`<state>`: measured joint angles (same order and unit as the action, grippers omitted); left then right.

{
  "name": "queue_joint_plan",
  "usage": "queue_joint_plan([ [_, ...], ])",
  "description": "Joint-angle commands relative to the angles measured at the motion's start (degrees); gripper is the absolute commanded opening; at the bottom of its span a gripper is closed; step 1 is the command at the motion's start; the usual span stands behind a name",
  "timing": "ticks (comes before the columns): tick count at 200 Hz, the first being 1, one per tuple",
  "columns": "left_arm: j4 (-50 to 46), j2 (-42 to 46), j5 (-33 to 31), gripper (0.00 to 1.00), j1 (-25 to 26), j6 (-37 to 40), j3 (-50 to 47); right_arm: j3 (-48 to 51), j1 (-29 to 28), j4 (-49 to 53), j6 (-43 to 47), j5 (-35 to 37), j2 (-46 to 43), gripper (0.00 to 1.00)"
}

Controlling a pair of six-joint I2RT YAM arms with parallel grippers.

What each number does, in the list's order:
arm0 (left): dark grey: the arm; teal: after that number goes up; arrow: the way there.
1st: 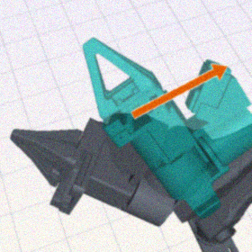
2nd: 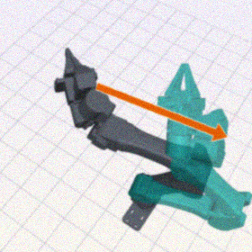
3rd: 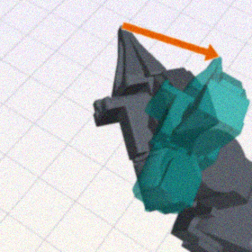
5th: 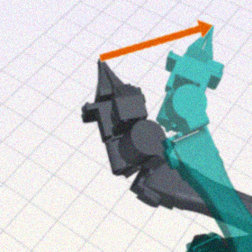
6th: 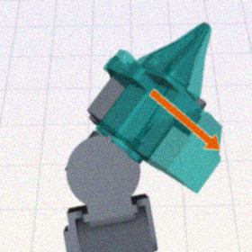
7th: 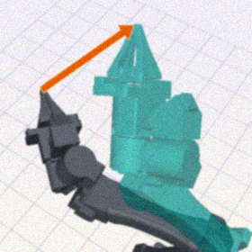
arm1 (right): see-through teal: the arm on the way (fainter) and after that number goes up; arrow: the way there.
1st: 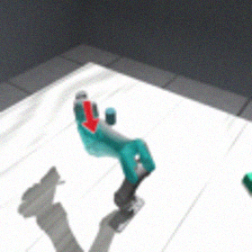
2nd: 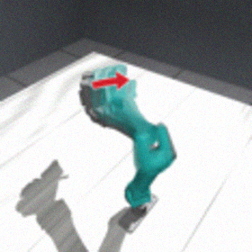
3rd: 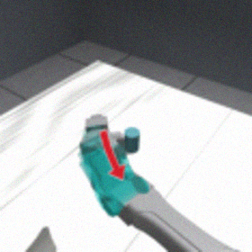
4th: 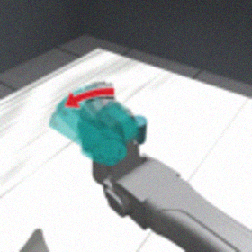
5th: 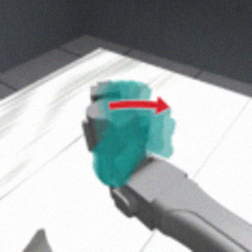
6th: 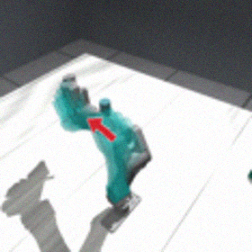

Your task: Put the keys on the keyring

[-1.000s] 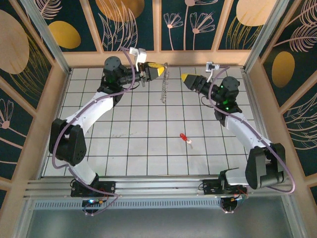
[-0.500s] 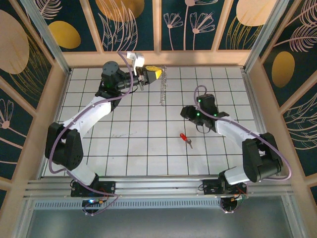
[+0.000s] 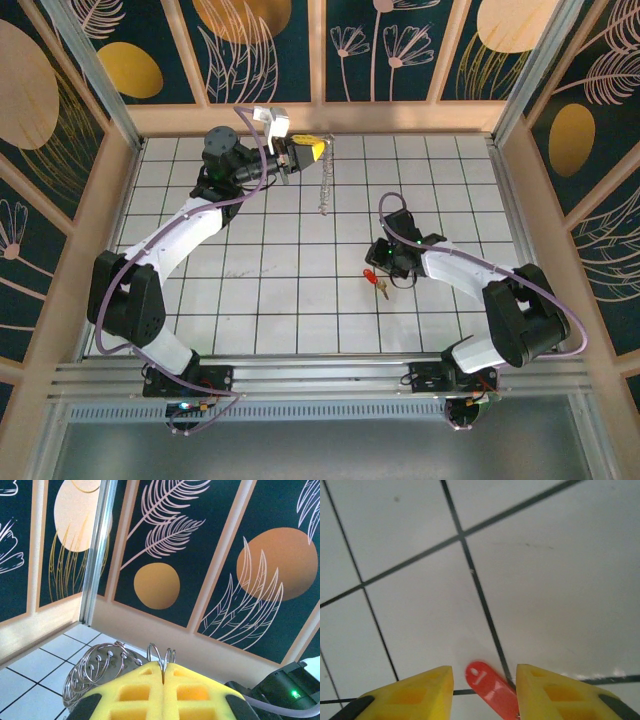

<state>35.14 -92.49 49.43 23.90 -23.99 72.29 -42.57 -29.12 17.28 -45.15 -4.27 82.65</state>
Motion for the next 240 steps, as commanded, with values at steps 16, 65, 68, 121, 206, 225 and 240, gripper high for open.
queue_joint_plan([
  [16,5.41,0.91,0.91,0.00,-0.08,1.30,-0.08,0.23,-0.76,5.06,-2.87,1.66,-0.32,0.37],
  [65,8.19,-0.48,1.11,0.00,-0.08,-0.36,-0.49,0.97,-0.94,6.81,-2.80,0.85,-1.14,0.36],
  [68,8.25,-0.56,1.15,0.00,-0.08,-0.42,-0.49,1.07,-0.94,6.80,-2.90,0.77,-1.18,0.36],
  [121,9.59,-1.13,1.15,0.00,-0.08,-1.50,-0.75,2.23,-1.07,5.49,-2.78,-0.70,-0.76,0.31],
  [206,10.52,-1.55,1.10,0.00,-0.08,-2.45,-0.84,2.63,-1.90,4.65,-2.48,-1.78,0.12,0.28],
  [225,10.81,-1.67,1.17,0.00,-0.10,-2.54,-0.85,2.49,-1.90,4.87,-2.51,-1.79,0.12,0.28],
  [240,11.18,-1.73,1.12,0.00,-0.09,-2.73,-0.93,2.40,-1.90,5.08,-2.58,-1.77,0.18,0.28],
])
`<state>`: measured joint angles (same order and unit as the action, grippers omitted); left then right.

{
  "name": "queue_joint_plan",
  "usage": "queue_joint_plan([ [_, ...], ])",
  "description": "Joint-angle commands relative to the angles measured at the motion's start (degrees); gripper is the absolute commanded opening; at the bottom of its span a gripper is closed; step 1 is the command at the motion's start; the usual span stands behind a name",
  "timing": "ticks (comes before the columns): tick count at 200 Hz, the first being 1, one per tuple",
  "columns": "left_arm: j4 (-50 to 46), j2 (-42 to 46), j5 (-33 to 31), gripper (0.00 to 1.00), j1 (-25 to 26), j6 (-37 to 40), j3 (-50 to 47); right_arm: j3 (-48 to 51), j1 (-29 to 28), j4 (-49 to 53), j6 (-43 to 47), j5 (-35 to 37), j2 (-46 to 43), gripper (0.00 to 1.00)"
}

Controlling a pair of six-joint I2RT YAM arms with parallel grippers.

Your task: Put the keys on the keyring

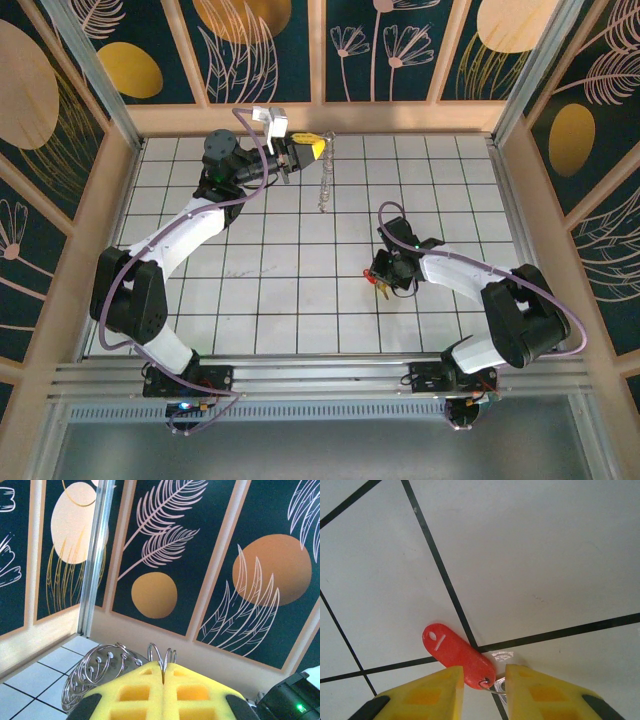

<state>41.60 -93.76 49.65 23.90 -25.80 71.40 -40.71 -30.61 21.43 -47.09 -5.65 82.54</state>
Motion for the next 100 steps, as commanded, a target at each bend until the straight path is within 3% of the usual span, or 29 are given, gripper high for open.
queue_joint_plan([
  [1,4.75,-0.46,0.90,0.00,-0.09,-0.96,-0.03,0.54,-0.41,0.91,-0.64,-0.41,0.27,0.28],
  [65,5.48,-0.77,1.09,0.00,-0.08,-1.27,-0.20,0.67,-1.65,2.52,-0.93,0.58,-0.75,0.27],
  [100,5.94,-0.93,1.15,0.00,-0.06,-1.52,-0.29,0.62,-1.73,4.53,-1.10,1.67,-2.28,0.33],
])
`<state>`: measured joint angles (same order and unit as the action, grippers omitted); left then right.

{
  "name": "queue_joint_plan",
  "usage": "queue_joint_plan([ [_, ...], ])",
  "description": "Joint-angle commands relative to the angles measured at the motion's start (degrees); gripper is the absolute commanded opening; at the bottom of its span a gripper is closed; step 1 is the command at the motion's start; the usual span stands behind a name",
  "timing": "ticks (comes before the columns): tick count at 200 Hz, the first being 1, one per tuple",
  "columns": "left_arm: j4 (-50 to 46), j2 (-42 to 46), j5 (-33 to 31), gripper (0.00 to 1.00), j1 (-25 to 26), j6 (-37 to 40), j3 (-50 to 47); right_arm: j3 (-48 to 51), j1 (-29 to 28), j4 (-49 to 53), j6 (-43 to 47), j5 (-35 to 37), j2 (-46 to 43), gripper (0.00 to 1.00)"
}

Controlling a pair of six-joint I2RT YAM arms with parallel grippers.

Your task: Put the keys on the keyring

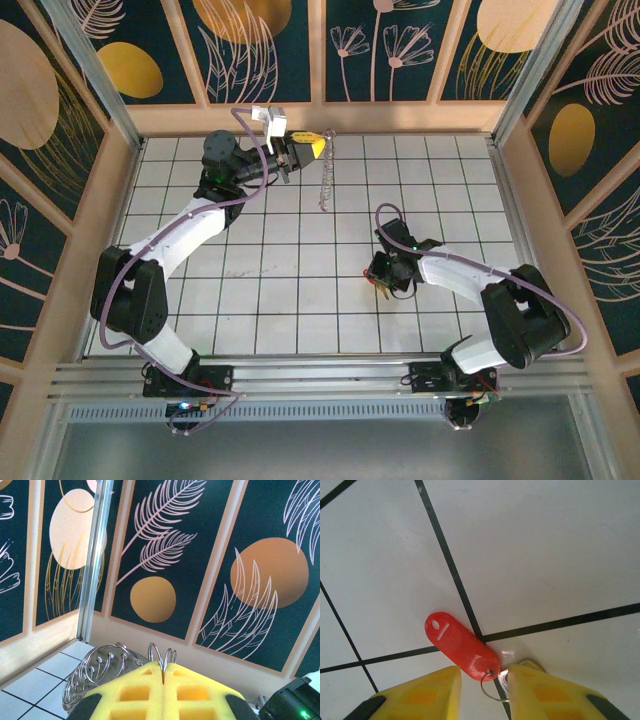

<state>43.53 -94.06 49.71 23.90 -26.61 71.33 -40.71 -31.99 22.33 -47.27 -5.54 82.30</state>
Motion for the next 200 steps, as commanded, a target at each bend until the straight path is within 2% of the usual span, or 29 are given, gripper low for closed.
queue_joint_plan([
  [1,4.02,-0.61,1.09,0.00,-0.07,-0.72,-0.18,0.63,-0.35,3.66,-0.91,1.57,-2.05,0.33],
  [48,4.63,-0.94,1.18,0.00,-0.08,-0.92,-0.05,0.12,-0.61,5.78,-0.92,3.49,-2.57,0.37],
  [200,7.09,-2.44,1.94,0.00,-0.10,-2.12,-0.14,-3.67,-2.43,6.23,-0.37,4.83,2.78,0.36],
])
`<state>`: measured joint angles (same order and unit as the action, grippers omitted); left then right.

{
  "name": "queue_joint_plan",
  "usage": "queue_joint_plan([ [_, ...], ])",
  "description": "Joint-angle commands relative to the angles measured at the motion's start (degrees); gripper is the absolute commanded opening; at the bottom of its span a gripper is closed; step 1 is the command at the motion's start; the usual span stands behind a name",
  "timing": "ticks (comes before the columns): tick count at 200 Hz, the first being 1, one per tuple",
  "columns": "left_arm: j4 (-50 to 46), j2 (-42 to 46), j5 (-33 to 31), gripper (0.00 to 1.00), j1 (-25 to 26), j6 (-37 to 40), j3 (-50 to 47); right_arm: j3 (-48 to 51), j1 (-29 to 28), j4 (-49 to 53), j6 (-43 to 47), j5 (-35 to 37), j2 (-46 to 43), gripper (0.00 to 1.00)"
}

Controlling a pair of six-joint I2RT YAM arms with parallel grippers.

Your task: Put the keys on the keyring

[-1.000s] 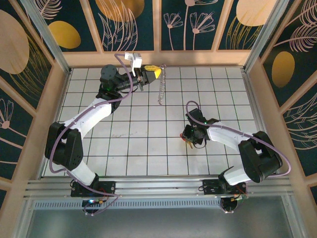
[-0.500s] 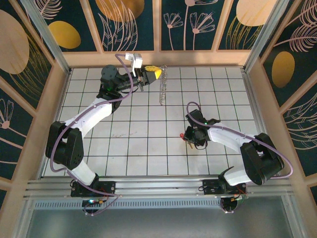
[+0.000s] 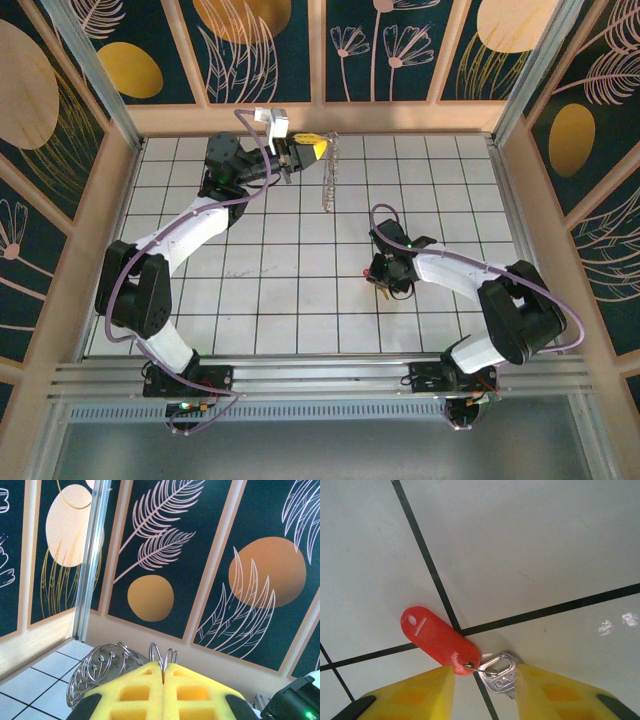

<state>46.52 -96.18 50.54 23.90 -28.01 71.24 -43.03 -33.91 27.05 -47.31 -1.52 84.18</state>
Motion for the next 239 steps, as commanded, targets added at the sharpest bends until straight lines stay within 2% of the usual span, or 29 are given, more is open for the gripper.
queue_joint_plan([
  [1,4.10,-0.32,1.12,0.00,-0.09,-0.73,-0.05,-1.35,-0.52,1.47,-0.32,0.77,0.98,0.36],
  [78,4.80,-0.67,1.40,0.00,-0.09,-1.12,-0.32,-1.45,-0.56,1.24,-0.02,0.62,1.45,0.26],
  [239,7.04,-1.51,1.77,0.00,-0.08,-3.54,-0.15,-1.18,-0.58,1.69,0.61,1.18,-0.89,0.22],
])
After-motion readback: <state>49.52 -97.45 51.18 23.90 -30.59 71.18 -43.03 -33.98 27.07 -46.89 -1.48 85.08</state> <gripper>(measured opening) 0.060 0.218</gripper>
